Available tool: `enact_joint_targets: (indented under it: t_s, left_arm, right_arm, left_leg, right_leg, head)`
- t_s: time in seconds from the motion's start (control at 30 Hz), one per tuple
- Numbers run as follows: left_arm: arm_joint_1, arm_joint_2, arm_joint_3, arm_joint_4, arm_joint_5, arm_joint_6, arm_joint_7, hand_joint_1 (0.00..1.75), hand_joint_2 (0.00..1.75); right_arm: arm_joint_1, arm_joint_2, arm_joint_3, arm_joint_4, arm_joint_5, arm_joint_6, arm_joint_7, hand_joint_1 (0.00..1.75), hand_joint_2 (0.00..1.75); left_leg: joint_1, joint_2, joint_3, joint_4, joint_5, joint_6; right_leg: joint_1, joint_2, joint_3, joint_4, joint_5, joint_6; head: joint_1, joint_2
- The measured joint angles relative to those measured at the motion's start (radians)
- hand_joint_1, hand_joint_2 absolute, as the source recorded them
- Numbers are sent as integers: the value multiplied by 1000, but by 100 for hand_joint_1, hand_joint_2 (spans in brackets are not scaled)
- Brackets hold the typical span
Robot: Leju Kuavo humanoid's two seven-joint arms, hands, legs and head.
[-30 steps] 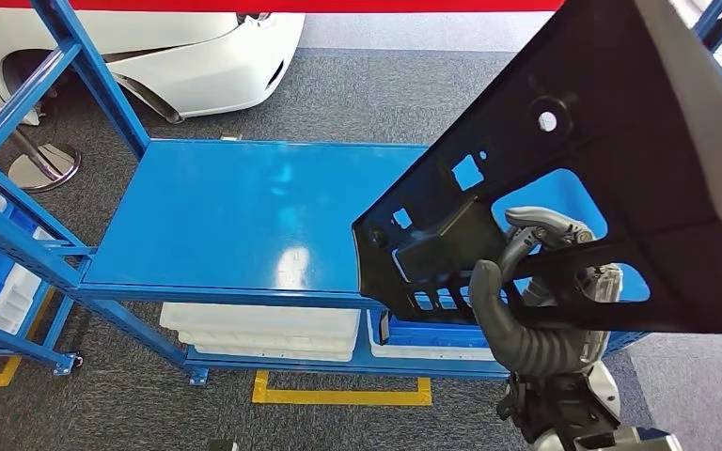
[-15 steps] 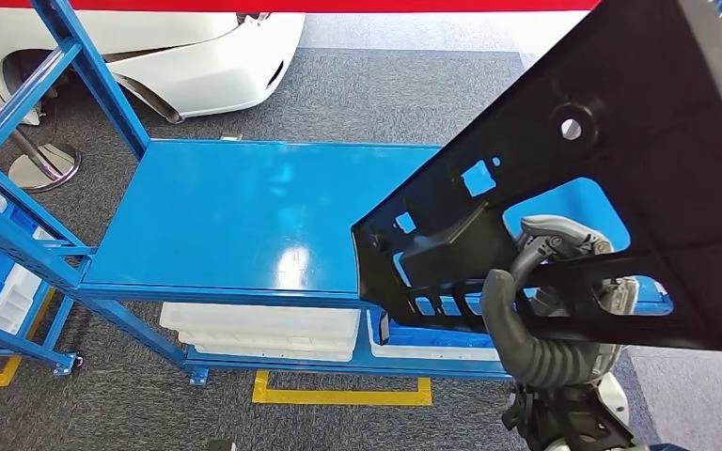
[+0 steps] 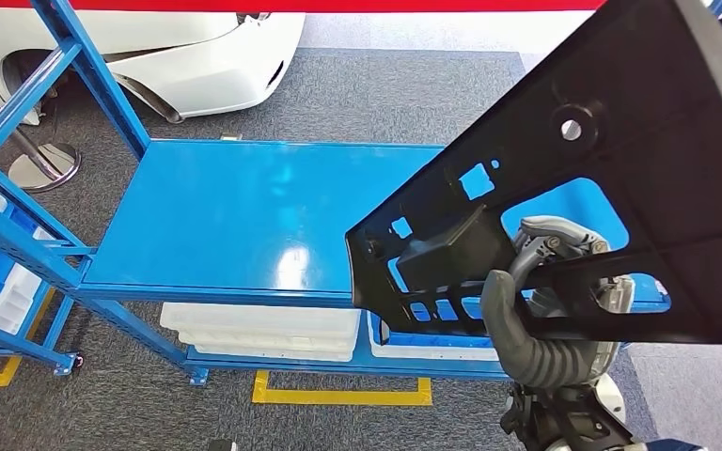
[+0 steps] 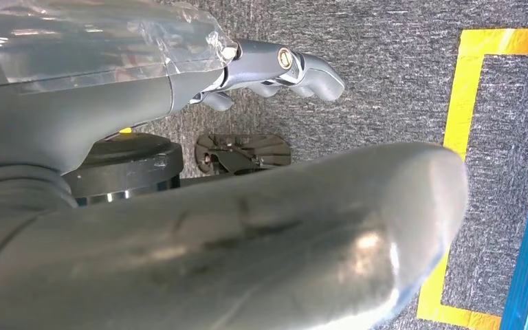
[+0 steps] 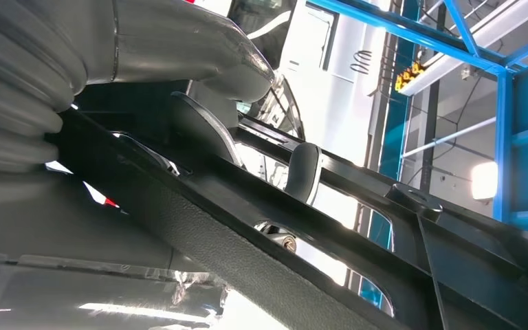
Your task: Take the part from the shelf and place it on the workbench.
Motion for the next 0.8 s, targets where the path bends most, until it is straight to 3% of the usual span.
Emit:
enact_joint_targets:
  t_s: [0.13, 0.23, 0.3, 0.4, 0.43, 0.47, 0.5, 0.57, 0.63, 0.73, 0.8]
  left_arm:
    - [0, 0, 0, 0, 0, 0, 0, 0, 0]
    - [0, 0, 0, 0, 0, 0, 0, 0, 0]
    - [-1, 0, 0, 0, 0, 0, 0, 0, 0]
    - [0, 0, 1, 0, 0, -1, 0, 0, 0]
    - [1, 0, 1, 0, 0, -1, 0, 0, 0]
    - [1, 0, 1, 0, 0, -2, 0, 0, 0]
    - [1, 0, 1, 0, 0, -3, 0, 0, 0]
    - [1, 0, 1, 0, 0, -7, -1, 0, 0]
    - [0, 0, 1, 1, 0, -9, -1, 0, 0]
    - [-1, 0, 2, 1, -1, -10, -2, 0, 0]
    - [-1, 1, 2, 2, -1, -11, -2, 0, 0]
  right_arm:
    - [0, 2, 0, 0, -2, 0, 0, 175, 175]
    - [0, 4, 0, 0, -3, 0, 0, 175, 175]
    - [-1, 4, 0, 0, -3, 0, 1, 175, 175]
    - [-1, 5, 0, 0, -5, 0, 1, 175, 175]
    - [0, 5, 0, 0, -6, 0, 1, 175, 175]
    - [0, 5, 0, 1, -7, 0, 1, 175, 175]
    - [0, 5, 0, 1, -8, 0, 2, 175, 175]
    - [0, 5, 0, 2, -8, 0, 2, 175, 175]
    - [0, 5, 0, 2, -9, 0, 3, 175, 175]
    - [0, 6, 0, 3, -9, -2, 4, 175, 175]
    - [-1, 6, 0, 3, -9, -2, 4, 175, 175]
  left_leg:
    - [-3, 0, -3, 5, -1, 5]
    - [-2, 0, -2, 1, 5, 16]
    - [4, 1, 7, -15, 22, 27]
    - [7, 2, 4, -19, 35, 34]
    - [7, 2, 0, -15, 34, 34]
    - [7, 1, -4, -11, 33, 33]
    - [8, 0, -7, -6, 32, 31]
    - [12, -3, -12, 7, 24, 21]
    - [11, -6, -21, 21, 16, 8]
    - [9, -9, -30, 31, 16, -9]
    - [12, -8, -38, 56, -8, -19]
  right_leg:
    - [-3, -1, 0, 0, 2, 5]
    - [-4, -3, 2, -5, 6, 14]
    - [-2, -4, -6, 17, -19, 19]
    - [-2, -6, -74, 189, -120, 22]
    - [-2, -6, -97, 246, -140, 24]
    - [-3, -7, -106, 273, -141, 25]
    - [-4, -7, -97, 260, -122, 26]
    - [-7, -8, -33, 142, -66, 28]
    - [-6, -4, 15, 49, -40, 20]
    - [-2, -2, 11, 37, -43, -2]
    - [-2, -6, 6, 32, -37, -17]
  head:
    - [-3, 0]
    - [-6, 0]
    - [-3, 0]
    - [12, 0]
    - [15, 0]
    - [18, 0]
    - [21, 0]
    - [27, 0]
    - [35, 0]
    - [29, 0]
    - [20, 0]
